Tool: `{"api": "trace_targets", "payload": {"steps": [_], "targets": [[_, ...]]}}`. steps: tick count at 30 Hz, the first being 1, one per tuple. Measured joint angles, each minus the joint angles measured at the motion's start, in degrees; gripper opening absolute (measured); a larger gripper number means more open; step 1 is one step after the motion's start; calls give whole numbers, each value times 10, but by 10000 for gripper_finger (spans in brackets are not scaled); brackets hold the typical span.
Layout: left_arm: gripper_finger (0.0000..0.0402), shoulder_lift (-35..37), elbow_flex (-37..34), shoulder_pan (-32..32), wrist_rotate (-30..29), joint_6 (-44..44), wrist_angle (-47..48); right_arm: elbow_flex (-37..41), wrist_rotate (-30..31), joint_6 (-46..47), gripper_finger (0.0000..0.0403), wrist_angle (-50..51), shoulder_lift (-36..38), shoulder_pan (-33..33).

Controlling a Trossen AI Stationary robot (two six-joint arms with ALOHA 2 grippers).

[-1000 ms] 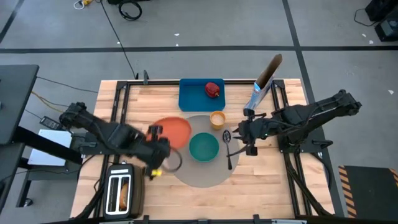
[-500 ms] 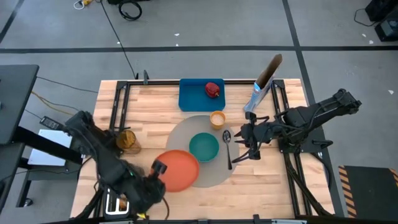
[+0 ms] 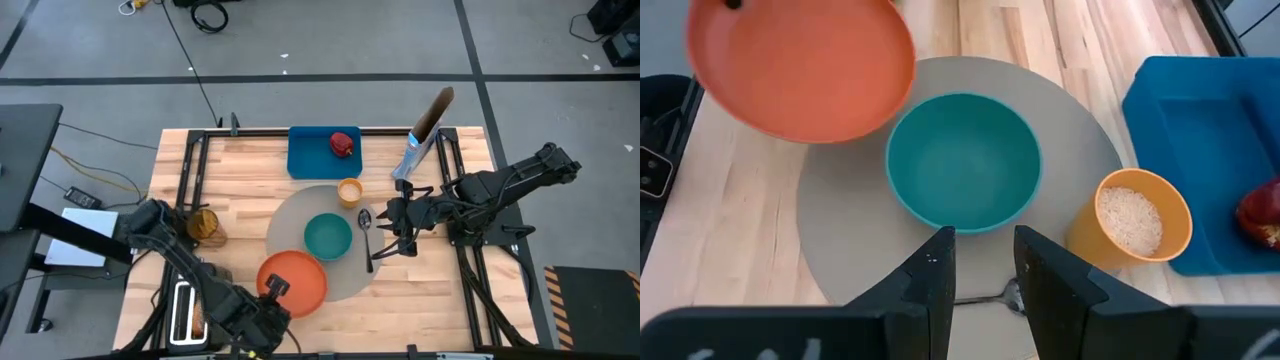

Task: Arrange a breakfast setting
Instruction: Put the orange plate on the bottom left of the gray table mat

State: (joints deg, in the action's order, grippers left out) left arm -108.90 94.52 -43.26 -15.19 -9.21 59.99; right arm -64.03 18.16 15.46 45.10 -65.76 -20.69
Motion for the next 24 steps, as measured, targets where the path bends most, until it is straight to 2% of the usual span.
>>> {"api": "trace_targets", "payload": {"steps": [7, 11, 18, 24], "targets": [[19, -37, 0, 26, 1, -23, -4, 0, -15, 9, 113, 0, 0, 0], [19, -45, 0, 37, 2, -7, -35, 0, -17, 9, 113, 0, 0, -4], [19, -45, 0, 38, 19, -9, -31, 0, -17, 9, 113, 0, -4, -22], [20, -48, -32, 40, 22, -25, -32, 15, -15, 11, 113, -16, -68, -45]]}}
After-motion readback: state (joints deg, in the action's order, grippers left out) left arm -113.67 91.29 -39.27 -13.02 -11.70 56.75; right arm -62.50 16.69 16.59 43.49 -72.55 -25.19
